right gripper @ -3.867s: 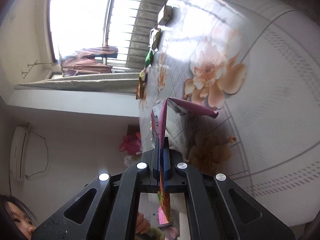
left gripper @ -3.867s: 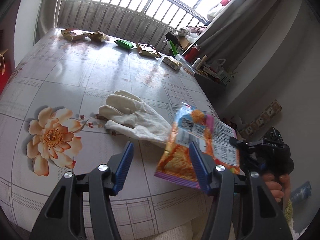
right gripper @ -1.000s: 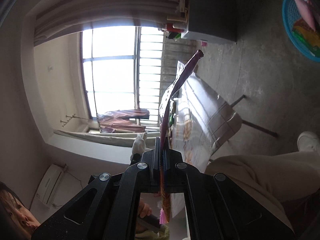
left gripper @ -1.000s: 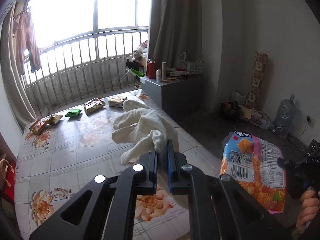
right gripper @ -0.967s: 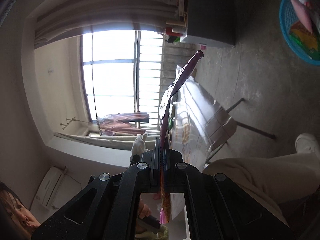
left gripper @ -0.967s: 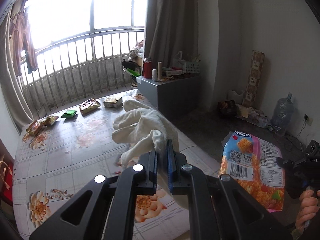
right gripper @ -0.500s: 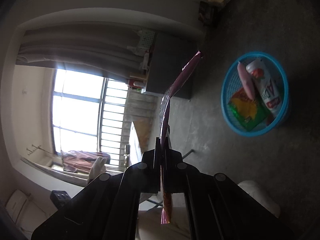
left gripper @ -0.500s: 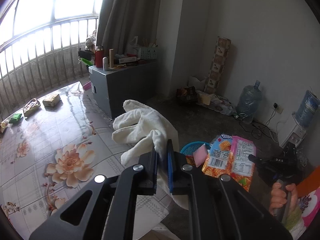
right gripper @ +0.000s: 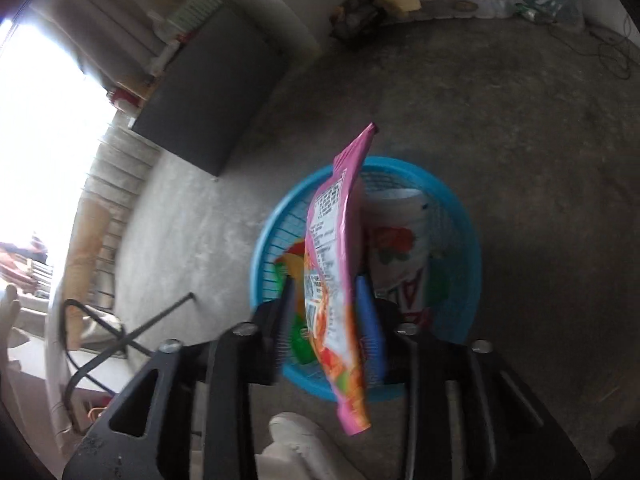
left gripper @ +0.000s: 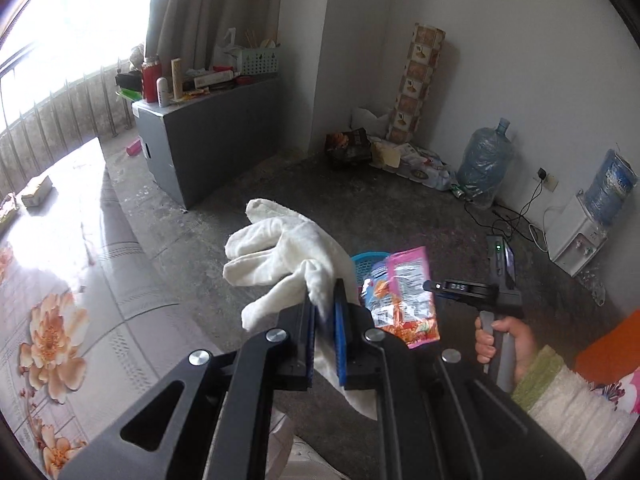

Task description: Collect trash

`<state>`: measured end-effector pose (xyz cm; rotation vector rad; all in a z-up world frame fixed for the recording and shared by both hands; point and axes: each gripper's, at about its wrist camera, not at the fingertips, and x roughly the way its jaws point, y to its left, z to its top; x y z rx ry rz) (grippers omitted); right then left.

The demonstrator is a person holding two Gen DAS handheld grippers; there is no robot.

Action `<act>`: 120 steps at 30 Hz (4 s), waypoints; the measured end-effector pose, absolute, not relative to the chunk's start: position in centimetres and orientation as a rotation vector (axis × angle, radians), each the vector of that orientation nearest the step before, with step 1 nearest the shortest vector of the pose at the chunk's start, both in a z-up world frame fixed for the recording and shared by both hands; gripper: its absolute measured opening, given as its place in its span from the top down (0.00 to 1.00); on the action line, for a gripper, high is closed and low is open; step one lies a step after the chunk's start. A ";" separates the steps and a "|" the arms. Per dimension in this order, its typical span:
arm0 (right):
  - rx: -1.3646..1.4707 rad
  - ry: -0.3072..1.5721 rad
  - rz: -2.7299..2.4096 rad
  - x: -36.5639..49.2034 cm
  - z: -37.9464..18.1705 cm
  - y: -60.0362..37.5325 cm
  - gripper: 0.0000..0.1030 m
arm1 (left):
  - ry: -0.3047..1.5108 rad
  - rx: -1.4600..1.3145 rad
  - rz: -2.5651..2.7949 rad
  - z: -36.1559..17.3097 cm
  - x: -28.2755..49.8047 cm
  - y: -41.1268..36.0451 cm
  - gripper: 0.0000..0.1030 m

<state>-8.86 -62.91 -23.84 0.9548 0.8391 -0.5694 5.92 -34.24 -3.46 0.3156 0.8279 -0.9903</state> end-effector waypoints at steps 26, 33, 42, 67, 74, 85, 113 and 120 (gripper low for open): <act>1.227 0.686 -0.700 -22.3 -23.9 -54.2 0.39 | 1.190 0.178 -1.041 -10.1 5.2 -44.8 0.37; 1.135 0.615 -0.608 -20.0 -18.8 -51.3 0.39 | 1.071 0.166 -1.076 -3.3 4.1 -36.4 0.32; 0.809 0.609 -0.420 -14.2 -7.6 -42.1 0.27 | 0.889 0.126 -0.930 3.0 2.9 -21.1 0.15; 0.065 0.678 -0.367 -6.7 -0.4 -22.6 0.08 | 0.771 0.153 -0.123 1.9 1.6 1.2 0.06; 0.032 0.827 -0.374 -6.1 -2.8 -21.0 0.08 | 0.900 0.122 -0.057 -2.0 1.2 1.3 0.06; 0.012 0.815 -0.370 -4.9 -2.1 -19.8 0.08 | 0.840 0.121 0.016 -0.7 1.3 2.3 0.06; -0.009 0.786 -0.362 -5.2 -1.5 -18.8 0.08 | 0.843 0.111 0.055 -0.5 0.9 2.9 0.06; -0.013 0.784 -0.367 -5.2 -1.5 -18.8 0.08 | 0.847 0.113 0.055 -0.4 0.8 2.8 0.06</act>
